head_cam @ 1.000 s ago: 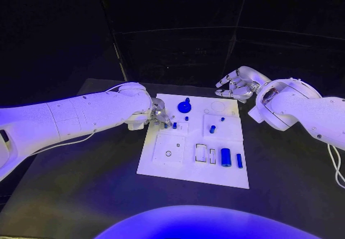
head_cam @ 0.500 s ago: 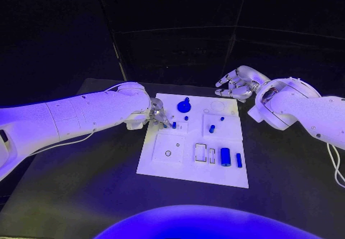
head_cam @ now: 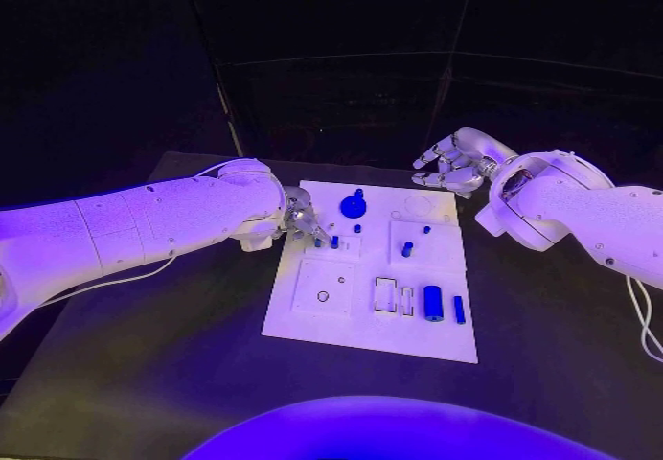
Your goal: Assemble the parts on the task board
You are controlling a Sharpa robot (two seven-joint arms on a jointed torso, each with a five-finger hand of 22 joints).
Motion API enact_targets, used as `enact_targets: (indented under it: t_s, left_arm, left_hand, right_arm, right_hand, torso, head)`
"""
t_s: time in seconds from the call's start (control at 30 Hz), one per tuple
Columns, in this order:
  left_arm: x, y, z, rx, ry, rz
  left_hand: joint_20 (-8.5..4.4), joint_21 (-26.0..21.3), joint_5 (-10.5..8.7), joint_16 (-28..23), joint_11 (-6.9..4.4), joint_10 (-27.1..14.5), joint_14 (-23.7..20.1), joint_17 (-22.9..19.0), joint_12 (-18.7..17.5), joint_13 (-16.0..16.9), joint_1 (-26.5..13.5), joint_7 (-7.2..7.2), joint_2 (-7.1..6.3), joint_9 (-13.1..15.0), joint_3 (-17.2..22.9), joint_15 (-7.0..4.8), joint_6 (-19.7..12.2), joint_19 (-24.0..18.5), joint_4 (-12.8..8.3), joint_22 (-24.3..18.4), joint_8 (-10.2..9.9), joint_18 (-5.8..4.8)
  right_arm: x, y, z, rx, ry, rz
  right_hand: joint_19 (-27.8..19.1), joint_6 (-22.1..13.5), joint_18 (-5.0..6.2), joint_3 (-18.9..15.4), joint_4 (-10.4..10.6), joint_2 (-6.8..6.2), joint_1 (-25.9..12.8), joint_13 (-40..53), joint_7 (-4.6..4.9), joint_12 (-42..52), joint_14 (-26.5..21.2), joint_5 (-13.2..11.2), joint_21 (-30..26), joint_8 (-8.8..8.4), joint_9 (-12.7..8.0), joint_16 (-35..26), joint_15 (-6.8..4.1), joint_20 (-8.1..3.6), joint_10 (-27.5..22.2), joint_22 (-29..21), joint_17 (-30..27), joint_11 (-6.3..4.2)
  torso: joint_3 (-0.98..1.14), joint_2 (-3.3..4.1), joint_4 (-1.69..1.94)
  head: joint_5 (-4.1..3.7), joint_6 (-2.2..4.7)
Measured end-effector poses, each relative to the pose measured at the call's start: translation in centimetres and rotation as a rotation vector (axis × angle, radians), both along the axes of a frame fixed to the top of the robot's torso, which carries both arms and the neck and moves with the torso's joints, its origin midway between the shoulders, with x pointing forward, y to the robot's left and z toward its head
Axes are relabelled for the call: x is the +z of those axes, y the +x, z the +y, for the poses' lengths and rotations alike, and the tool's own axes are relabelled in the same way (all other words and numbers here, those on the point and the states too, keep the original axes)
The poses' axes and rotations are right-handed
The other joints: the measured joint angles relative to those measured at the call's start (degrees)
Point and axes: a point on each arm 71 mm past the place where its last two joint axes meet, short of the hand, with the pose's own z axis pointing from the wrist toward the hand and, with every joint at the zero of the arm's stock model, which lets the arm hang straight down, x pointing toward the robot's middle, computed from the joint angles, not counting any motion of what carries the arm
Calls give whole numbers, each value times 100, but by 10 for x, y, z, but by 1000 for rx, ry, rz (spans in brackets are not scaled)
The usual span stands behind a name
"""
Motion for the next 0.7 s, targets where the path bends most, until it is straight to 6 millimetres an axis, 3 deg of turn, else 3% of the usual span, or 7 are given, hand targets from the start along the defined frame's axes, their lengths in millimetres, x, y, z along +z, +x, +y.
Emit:
enact_targets:
  t_s: [0.3,0.5,0.6,0.63,0.67,0.7]
  left_arm:
    - [15,3,8,36,-61,-50]
    - [19,4,9,54,-100,-71]
    - [20,7,8,64,-121,-88]
    - [21,9,7,64,-131,-96]
    - [22,12,3,60,-151,-114]
    - [22,13,2,58,-155,-117]
  left_hand:
    - [7,-102,0,0,25,-66,0,0,-46,-74,31,28,-19,-35,-421,0,-55,-51,152,-2,-41,-1]
    - [51,-338,0,-22,116,-306,-20,0,-259,-358,281,131,88,-148,-752,23,-299,-147,280,-153,-230,9]
    - [85,-836,0,-291,165,-651,1,0,-574,-725,470,177,135,-200,-858,87,-409,-431,291,-528,-292,198]
    - [111,-1292,0,-538,214,-846,-2,0,-690,-810,593,222,179,-228,-874,129,-470,-688,275,-872,-336,294]
    - [196,-2470,0,-1280,322,-1319,-262,-469,-944,-961,905,336,266,-298,-869,242,-631,-1394,193,-1725,-433,498]
    - [211,-2657,0,-1474,351,-1427,-387,-670,-1006,-996,979,351,279,-316,-859,264,-668,-1518,166,-1851,-460,521]
  right_arm:
    - [-1,1,-1,-3,-1,1]
    - [-1,1,-1,-3,-1,0]
    - [-1,1,0,-1,0,0]
    - [-1,1,0,-1,0,0]
    - [-1,1,0,-1,0,0]
    - [-1,1,0,-1,0,0]
  right_hand:
    - [0,0,0,0,0,0,0,0,0,0,0,0,0,0,-4,0,0,0,0,0,0,0]
    - [0,0,0,0,0,0,0,-7,0,0,0,0,0,0,-4,0,0,0,0,-12,0,0]
    - [0,0,0,0,0,0,0,-7,0,0,0,0,0,0,-4,0,0,0,0,-12,0,0]
    - [0,0,0,0,0,0,0,-6,0,0,0,0,0,0,-4,0,0,0,0,-12,0,0]
    - [0,0,0,0,0,0,0,-7,0,0,0,0,0,0,-4,0,0,0,0,-12,0,0]
    - [0,0,0,0,0,0,0,-7,0,0,0,0,0,0,-4,0,0,0,0,-12,0,0]
  torso:
    - [10,-4,0]
    - [12,-3,0]
    - [12,1,-3]
    - [12,1,-4]
    - [12,1,-5]
    - [12,2,-6]
  head:
    - [11,35]
    - [11,93]
    - [8,103]
    - [4,104]
    - [-4,108]
    - [-8,111]
